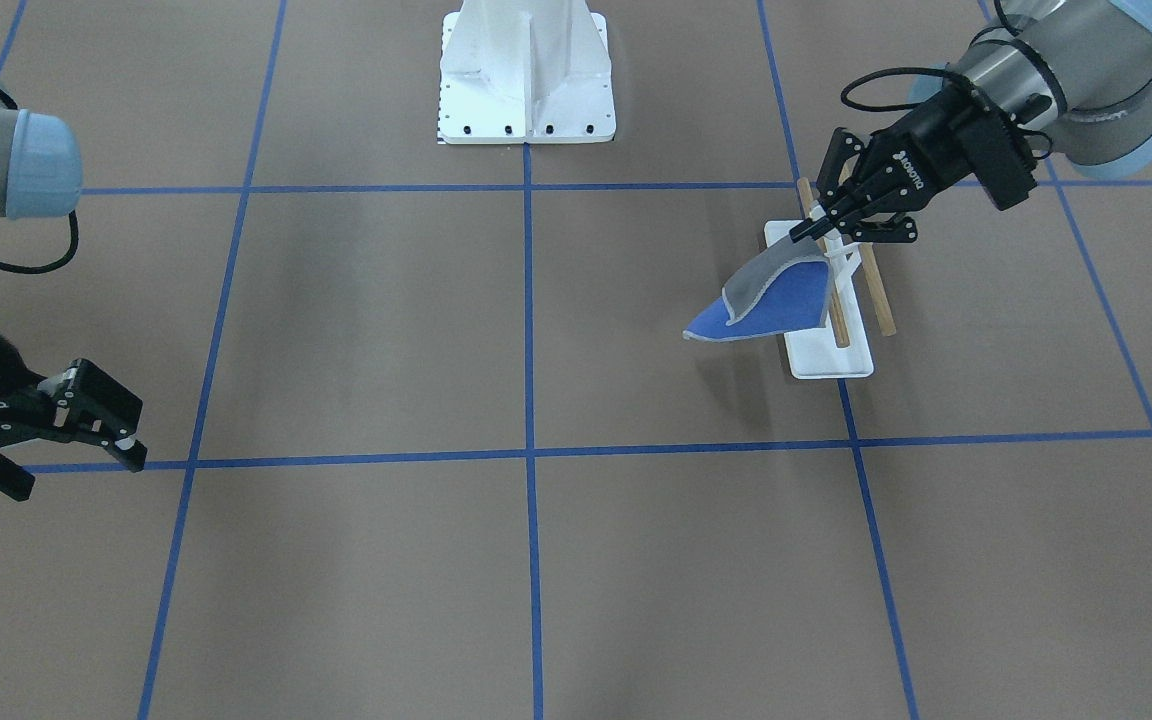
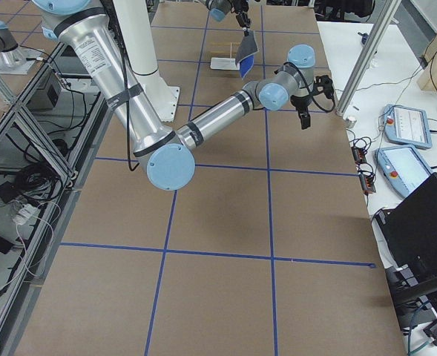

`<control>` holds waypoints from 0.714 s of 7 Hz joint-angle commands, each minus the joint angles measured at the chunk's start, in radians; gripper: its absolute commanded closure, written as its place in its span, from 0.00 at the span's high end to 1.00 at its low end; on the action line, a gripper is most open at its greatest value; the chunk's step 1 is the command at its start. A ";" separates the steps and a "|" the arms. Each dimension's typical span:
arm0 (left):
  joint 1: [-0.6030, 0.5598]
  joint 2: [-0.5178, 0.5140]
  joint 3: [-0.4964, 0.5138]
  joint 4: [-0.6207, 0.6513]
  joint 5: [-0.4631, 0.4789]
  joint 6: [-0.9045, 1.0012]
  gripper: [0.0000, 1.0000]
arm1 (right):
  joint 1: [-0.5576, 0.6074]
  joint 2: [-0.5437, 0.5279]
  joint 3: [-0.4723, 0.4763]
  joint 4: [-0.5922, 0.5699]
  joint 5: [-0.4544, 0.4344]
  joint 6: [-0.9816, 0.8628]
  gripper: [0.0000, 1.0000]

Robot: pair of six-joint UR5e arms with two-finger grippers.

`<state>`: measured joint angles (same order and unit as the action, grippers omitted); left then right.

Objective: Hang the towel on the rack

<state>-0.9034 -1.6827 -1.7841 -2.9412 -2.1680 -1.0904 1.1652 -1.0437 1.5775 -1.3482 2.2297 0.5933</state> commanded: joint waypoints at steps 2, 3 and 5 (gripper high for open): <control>-0.046 0.145 0.008 -0.145 -0.001 0.000 0.00 | 0.065 -0.073 -0.077 0.004 0.002 -0.271 1.00; -0.066 0.181 0.015 -0.179 -0.001 0.001 0.00 | 0.076 -0.081 -0.091 0.004 0.004 -0.312 1.00; -0.086 0.216 0.056 -0.244 -0.003 0.009 0.00 | 0.089 -0.099 -0.105 0.006 0.002 -0.363 1.00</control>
<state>-0.9743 -1.4872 -1.7568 -3.1422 -2.1694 -1.0869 1.2445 -1.1325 1.4845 -1.3429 2.2324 0.2636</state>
